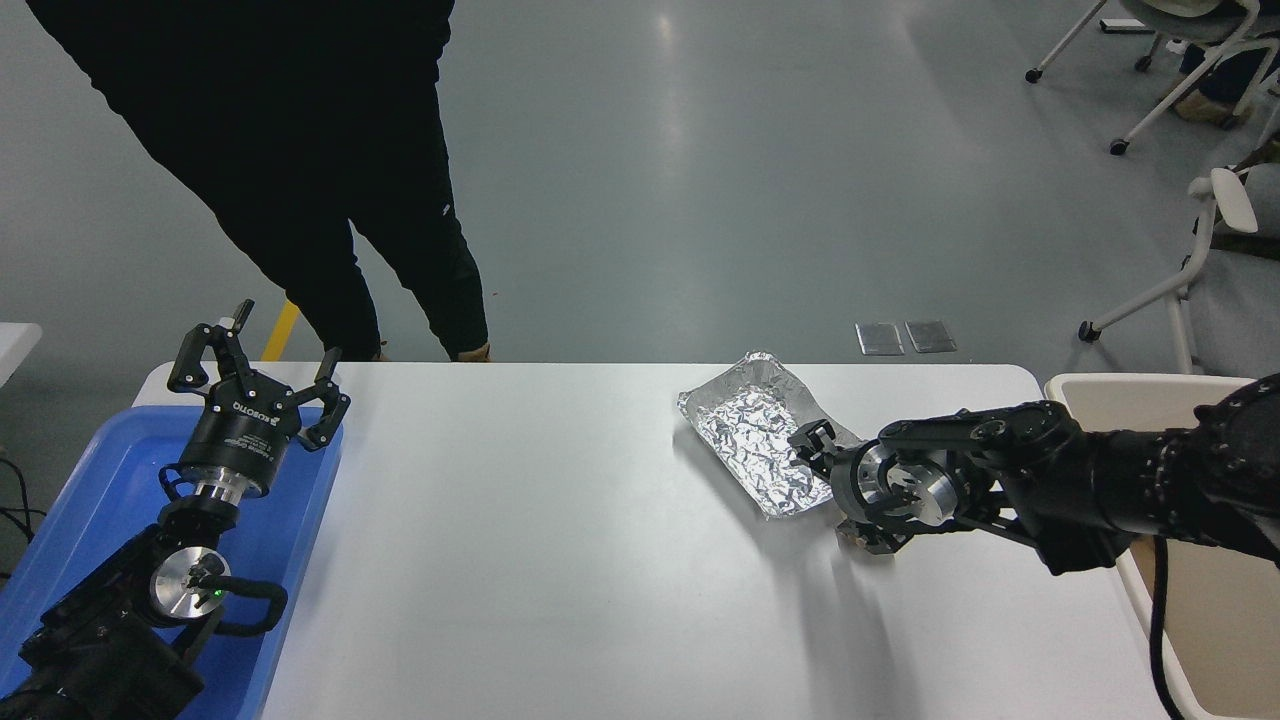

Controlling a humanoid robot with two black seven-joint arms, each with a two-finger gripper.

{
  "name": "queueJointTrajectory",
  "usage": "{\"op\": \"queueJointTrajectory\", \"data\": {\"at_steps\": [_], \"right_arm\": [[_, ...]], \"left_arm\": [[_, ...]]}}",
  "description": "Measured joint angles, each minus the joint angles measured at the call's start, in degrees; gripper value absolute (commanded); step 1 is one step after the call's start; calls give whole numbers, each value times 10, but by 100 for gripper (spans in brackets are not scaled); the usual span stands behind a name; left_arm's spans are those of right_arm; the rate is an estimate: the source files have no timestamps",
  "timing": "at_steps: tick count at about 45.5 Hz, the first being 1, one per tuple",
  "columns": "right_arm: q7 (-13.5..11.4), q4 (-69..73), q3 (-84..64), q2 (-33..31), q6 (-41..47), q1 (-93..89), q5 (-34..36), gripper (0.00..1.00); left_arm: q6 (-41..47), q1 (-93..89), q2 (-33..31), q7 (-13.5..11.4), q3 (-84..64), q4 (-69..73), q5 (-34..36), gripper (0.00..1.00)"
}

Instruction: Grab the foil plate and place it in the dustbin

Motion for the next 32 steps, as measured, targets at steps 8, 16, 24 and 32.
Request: {"op": "queueJointTrajectory", "data": {"at_steps": [8, 16, 24, 32], "right_arm": [[1, -12, 2, 6, -3, -11, -3, 35], [2, -17, 2, 9, -5, -19, -5, 26], [2, -20, 2, 11, -6, -23, -7, 3], [4, -21, -1, 14, -6, -26, -8, 0]], "left_arm": [[0, 0, 0, 0, 0, 0, 0, 98], [0, 0, 0, 0, 0, 0, 0, 98], [0, 0, 0, 0, 0, 0, 0, 98], [0, 0, 0, 0, 0, 0, 0, 98]]}}
